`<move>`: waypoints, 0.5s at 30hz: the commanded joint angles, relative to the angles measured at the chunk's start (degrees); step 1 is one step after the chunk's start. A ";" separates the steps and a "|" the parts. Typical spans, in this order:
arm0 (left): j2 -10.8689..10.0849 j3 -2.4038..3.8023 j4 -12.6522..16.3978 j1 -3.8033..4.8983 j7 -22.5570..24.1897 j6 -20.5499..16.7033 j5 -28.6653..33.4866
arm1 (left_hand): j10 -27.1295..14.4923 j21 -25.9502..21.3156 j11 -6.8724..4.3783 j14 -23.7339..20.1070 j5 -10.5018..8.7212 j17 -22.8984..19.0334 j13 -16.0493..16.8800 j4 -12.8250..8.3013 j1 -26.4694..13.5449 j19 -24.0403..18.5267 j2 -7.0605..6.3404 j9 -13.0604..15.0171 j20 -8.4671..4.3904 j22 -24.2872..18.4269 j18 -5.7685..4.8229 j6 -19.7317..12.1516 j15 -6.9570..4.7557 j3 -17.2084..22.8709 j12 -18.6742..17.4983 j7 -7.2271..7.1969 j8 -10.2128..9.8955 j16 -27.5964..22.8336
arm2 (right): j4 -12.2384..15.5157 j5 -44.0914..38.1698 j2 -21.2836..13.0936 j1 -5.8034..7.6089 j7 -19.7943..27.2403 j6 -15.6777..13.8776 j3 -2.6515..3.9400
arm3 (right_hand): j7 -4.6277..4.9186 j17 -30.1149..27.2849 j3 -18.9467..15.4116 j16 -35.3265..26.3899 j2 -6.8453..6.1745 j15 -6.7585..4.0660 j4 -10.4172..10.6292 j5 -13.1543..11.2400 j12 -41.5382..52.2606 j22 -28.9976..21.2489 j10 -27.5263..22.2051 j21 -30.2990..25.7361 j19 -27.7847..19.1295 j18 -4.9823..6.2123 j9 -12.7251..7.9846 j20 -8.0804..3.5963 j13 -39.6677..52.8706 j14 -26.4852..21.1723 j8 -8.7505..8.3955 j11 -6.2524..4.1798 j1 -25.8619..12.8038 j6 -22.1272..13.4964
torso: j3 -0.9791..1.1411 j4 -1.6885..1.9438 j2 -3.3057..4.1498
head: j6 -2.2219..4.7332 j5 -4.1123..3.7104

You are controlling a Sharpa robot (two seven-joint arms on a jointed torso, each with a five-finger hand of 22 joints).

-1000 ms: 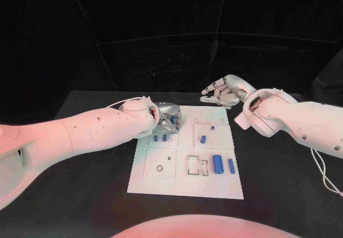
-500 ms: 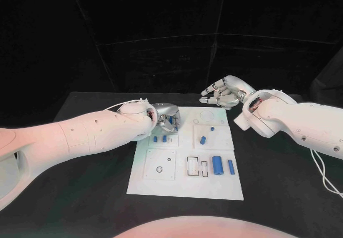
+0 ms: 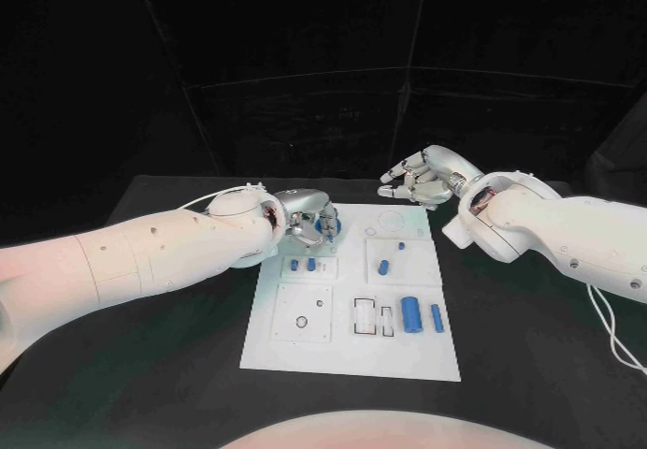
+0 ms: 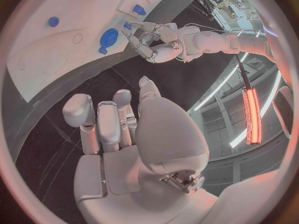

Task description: Assemble the parts on the task board

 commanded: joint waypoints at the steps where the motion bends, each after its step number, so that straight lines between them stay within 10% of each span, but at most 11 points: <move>1: -1.06 0.39 1.03 0.16 0.15 -0.74 1.55 | 0.40 0.31 -0.10 0.97 0.02 -0.09 -0.05 0.02 -0.37 0.43 -0.32 -0.06 -0.17 0.07 -0.52 0.35 -0.21 0.48 -0.25 0.06 -0.29 0.37 | 0.09 -0.02 -0.07 0.09 0.46 0.25 0.04 | -0.21 0.05 -0.30 -0.27 0.59 -0.46 0.11 0.30 0.25 -0.10 -0.22 -0.27 -0.38 0.67 0.01 -0.09 0.05 1.18 0.27 -0.16 0.08 0.02 | 0.02 -0.03 0.02 | 0.03 0.02; 15: -3.80 0.74 0.97 0.30 -1.08 3.27 2.35 | 0.72 0.54 -0.15 0.99 0.02 -0.21 -0.11 0.01 -0.53 0.50 -0.40 -0.07 -0.16 0.32 -0.56 0.64 -0.21 0.57 -0.53 0.00 -0.43 0.37 | 0.14 -0.02 -0.22 0.09 0.40 0.25 0.03 | -0.22 0.05 -0.31 -0.28 0.65 -0.47 0.14 0.32 0.23 -0.12 -0.24 -0.29 -0.39 0.68 0.02 -0.09 0.02 1.18 0.31 -0.18 0.12 0.07 | 0.02 -0.14 0.07 | -0.09 0.16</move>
